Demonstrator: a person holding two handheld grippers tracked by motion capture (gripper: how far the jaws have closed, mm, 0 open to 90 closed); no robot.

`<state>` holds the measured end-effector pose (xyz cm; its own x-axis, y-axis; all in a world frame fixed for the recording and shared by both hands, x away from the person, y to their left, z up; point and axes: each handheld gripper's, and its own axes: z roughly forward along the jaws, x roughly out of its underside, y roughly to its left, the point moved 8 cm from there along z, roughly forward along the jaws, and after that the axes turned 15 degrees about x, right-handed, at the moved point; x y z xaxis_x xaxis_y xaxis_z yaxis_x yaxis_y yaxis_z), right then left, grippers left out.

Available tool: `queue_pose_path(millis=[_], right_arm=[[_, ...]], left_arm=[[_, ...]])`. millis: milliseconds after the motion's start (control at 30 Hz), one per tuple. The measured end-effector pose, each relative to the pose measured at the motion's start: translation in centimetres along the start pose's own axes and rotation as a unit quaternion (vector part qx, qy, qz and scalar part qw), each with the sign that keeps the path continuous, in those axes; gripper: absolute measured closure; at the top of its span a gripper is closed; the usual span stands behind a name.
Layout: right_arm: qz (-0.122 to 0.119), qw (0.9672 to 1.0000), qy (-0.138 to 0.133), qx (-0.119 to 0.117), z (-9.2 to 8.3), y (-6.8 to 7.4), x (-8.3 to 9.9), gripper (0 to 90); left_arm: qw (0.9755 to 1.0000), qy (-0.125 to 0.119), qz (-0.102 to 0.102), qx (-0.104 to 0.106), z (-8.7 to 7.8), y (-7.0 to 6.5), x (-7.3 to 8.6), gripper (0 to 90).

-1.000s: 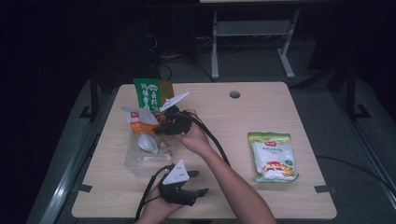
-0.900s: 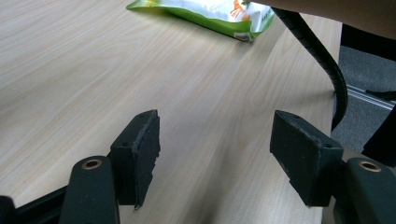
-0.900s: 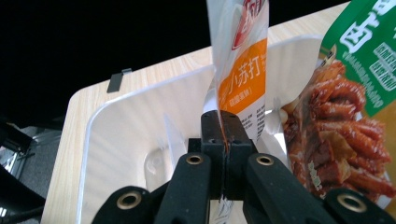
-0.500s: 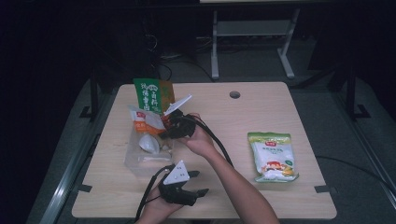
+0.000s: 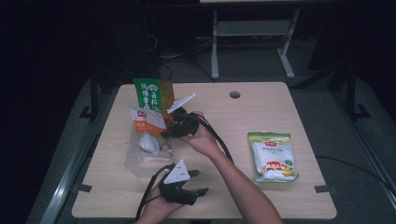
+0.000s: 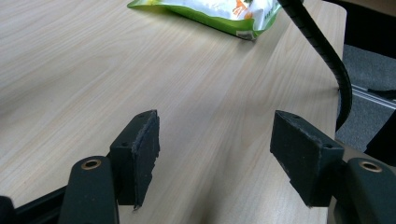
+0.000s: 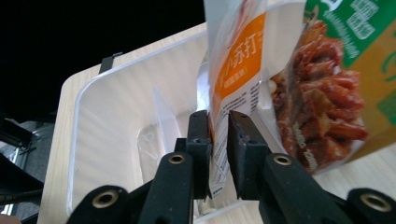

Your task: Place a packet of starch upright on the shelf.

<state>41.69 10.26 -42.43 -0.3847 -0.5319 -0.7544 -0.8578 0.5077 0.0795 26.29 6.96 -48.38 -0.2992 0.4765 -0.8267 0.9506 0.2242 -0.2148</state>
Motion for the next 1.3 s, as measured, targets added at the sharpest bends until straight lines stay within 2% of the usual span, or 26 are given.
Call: queue_pose_path(millis=[100, 167, 233, 400, 500, 667, 733, 833, 900, 967, 1300], right_arm=[[0.003, 1.0, -0.007, -0.001, -0.5, 0.0, -0.2, 77.5], [-0.003, 1.0, -0.007, 0.003, -0.6, -0.1, -0.2, 81.2], [-0.002, 1.0, -0.003, 0.004, -0.6, 0.0, -0.2, 89.0], [-0.007, 1.0, 0.001, 0.004, -0.6, 0.0, -0.1, 89.1], [-0.004, 1.0, 0.0, 0.002, -0.7, 0.0, -0.2, 82.8], [0.002, 1.0, -0.007, -0.006, -1.4, -0.1, -0.3, 77.9], [-0.002, 1.0, -0.008, -0.005, -1.7, -0.2, -0.2, 76.7], [0.008, 0.9999, -0.009, -0.007, -2.3, -0.1, -0.2, 75.4], [0.004, 1.0, -0.008, -0.004, -2.6, -0.3, -0.1, 74.2], [0.01, 0.9999, -0.008, -0.005, -3.0, -0.3, 0.0, 73.5], [0.016, 0.9998, -0.005, 0.006, -4.7, -1.5, 1.2, 69.4]], left_arm=[[1.0, 0.0, 0.0, 0.0, 0.0, 0.0, 0.0, 32.6], [1.0, 0.001, 0.001, -0.001, 0.1, -0.1, 0.0, 32.7], [1.0, 0.001, 0.001, -0.001, 0.1, -0.1, 0.0, 32.7], [1.0, 0.001, 0.002, -0.001, 0.1, -0.1, 0.0, 32.7], [1.0, 0.001, 0.001, -0.001, 0.1, -0.1, 0.0, 32.7], [1.0, 0.001, 0.001, -0.001, 0.1, -0.1, -0.1, 32.5], [1.0, 0.002, 0.001, -0.002, 0.1, -0.1, -0.1, 32.4], [1.0, 0.003, 0.004, -0.002, 0.1, -0.1, -0.1, 32.0], [1.0, 0.003, 0.004, -0.003, 0.1, -0.1, -0.1, 31.8], [1.0, 0.002, 0.004, -0.004, 0.2, -0.1, -0.2, 31.4], [1.0, 0.003, 0.005, -0.004, 0.3, -0.1, -0.2, 30.6]])
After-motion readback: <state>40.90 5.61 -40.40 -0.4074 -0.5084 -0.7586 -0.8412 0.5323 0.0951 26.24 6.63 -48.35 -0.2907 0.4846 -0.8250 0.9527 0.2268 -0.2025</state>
